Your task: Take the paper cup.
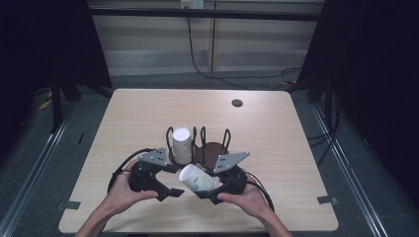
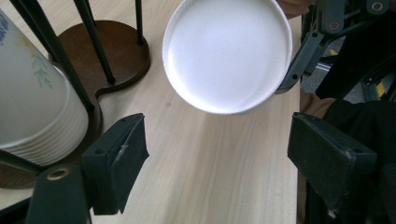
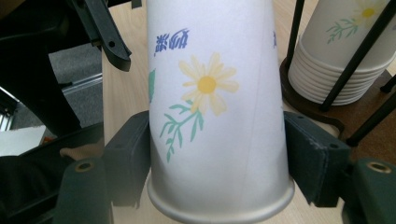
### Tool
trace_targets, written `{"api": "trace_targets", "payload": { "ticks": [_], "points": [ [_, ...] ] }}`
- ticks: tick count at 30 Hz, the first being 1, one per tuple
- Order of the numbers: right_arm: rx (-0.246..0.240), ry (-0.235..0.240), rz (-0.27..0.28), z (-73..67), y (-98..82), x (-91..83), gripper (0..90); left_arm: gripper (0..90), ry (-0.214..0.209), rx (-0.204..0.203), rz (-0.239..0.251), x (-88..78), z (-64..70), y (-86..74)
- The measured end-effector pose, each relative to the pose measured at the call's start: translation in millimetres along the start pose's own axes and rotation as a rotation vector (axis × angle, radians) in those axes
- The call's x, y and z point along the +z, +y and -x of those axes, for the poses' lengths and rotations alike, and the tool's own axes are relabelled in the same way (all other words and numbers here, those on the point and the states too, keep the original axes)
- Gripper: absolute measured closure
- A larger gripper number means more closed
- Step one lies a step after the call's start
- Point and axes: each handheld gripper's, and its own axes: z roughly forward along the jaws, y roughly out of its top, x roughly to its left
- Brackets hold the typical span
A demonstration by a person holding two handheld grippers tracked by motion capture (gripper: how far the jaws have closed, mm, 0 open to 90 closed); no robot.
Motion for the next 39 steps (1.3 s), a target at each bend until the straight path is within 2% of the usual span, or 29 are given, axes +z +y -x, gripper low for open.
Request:
{"api": "trace_targets", "payload": {
  "ticks": [6, 7, 8, 10, 14, 15, 17, 20, 23, 25, 27, 29, 32, 37, 39],
  "points": [
    [-0.011, 0.006, -0.052, -1.0, 0.7, 0.9, 29.3, 19.7, -0.008, 0.02, -0.02, 4.9, 2.0, -0.1],
    [-0.016, 0.002, -0.066, -1.7, 1.2, 1.6, 29.1, 19.1, -0.007, 0.012, -0.021, 5.5, 2.7, -0.1],
    [-0.023, -0.001, -0.073, -2.3, 1.6, 1.9, 29.0, 18.9, -0.01, 0.025, -0.035, 5.5, 1.9, -0.1],
    [-0.023, 0.015, -0.078, -3.5, 3.3, 2.0, 28.9, 19.1, -0.008, 0.024, -0.045, 5.6, 1.7, -0.5],
    [-0.05, 0.0, -0.118, -4.5, 8.6, 1.9, 29.1, 19.1, -0.002, 0.02, -0.033, 3.6, 1.7, -0.6],
    [-0.057, -0.004, -0.126, -3.9, 9.7, 1.8, 29.1, 19.1, 0.002, 0.031, -0.038, 2.7, 1.1, -0.3],
    [-0.058, 0.0, -0.145, -3.2, 12.0, 1.6, 29.2, 19.0, 0.008, 0.019, -0.027, 1.2, 2.2, -0.2],
    [-0.067, -0.001, -0.161, -1.3, 14.7, 3.0, 29.2, 19.0, 0.013, 0.026, -0.023, -1.5, 2.5, -0.1],
    [-0.09, -0.007, -0.219, -1.1, 17.3, 7.9, 29.2, 18.9, 0.018, 0.034, -0.026, -2.7, 2.2, -0.2],
    [-0.106, -0.001, -0.24, -1.4, 19.2, 9.3, 29.1, 19.0, 0.023, 0.035, -0.03, -2.8, 2.5, -0.1],
    [-0.111, -0.015, -0.257, -1.3, 21.1, 8.6, 29.1, 20.7, 0.028, 0.036, -0.025, -1.6, 2.7, -0.4],
    [-0.117, -0.022, -0.278, -0.1, 23.0, 7.4, 29.1, 22.5, 0.025, 0.033, -0.034, 0.3, 3.0, -0.2],
    [-0.121, -0.032, -0.309, 1.2, 25.5, 6.7, 29.1, 22.5, 0.021, 0.055, -0.059, 3.9, 4.5, -0.1],
    [-0.146, -0.02, -0.326, 0.3, 28.0, 5.6, 29.0, 25.7, 0.009, 0.05, -0.09, 9.3, 6.2, -1.1],
    [-0.165, -0.029, -0.357, -2.3, 29.5, 5.0, 29.0, 25.6, 0.007, 0.049, -0.09, 10.8, 6.5, -1.2]
  ]
}}
